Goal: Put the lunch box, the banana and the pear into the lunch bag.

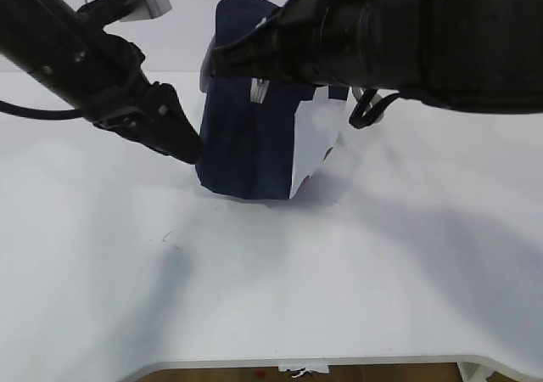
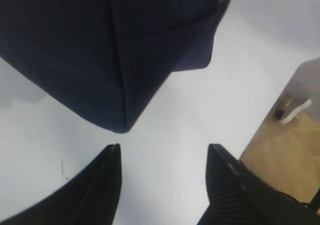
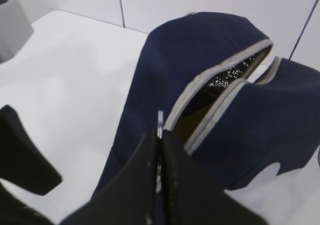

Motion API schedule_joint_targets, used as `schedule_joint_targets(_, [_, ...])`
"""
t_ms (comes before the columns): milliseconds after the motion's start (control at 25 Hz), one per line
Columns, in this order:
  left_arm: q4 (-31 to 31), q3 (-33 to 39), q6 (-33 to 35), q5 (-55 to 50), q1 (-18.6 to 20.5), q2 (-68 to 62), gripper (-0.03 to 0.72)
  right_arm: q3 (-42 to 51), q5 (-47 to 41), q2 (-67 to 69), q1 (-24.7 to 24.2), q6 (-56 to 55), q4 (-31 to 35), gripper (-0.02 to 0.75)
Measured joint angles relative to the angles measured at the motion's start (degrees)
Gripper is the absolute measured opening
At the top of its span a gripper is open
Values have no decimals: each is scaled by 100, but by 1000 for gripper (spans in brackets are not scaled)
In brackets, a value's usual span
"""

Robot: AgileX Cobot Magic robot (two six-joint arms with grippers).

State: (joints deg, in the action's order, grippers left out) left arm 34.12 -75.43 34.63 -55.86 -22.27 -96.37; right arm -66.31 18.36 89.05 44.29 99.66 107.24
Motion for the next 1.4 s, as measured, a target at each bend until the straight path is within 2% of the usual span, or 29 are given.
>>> schedule_joint_targets(200, [514, 0, 442, 488, -9, -283, 414, 0, 0, 4, 0, 2, 0, 1])
schedule_joint_targets(480, [669, 0, 587, 1153, -200, -616, 403, -50, 9, 4, 0, -133, 2, 1])
schedule_joint_targets(600, [689, 0, 600, 1464, -400, -722, 296, -115, 22, 13, 0, -168, 2, 1])
schedule_joint_targets(680, [667, 0, 600, 1475, -425, -722, 169, -162, 57, 13, 0, -168, 2, 1])
schedule_joint_targets(720, [606, 0, 600, 1464, -437, -722, 64, -162, 69, 13, 0, -168, 2, 1])
schedule_joint_targets(800, [532, 0, 600, 1393, -437, -722, 43, -176, 69, 13, 0, -171, 12, 1])
schedule_joint_targets(840, [247, 0, 600, 1331, -437, -722, 12, -188, 69, 13, 0, -181, 12, 1])
schedule_joint_targets(1120, [-537, 0, 613, 1028, -437, -722, 6, -199, 268, 13, 0, -115, 12, 1])
schedule_joint_targets(1400, [-674, 0, 613, 774, -437, -722, 4, -207, 454, 13, -129, -65, 12, 1])
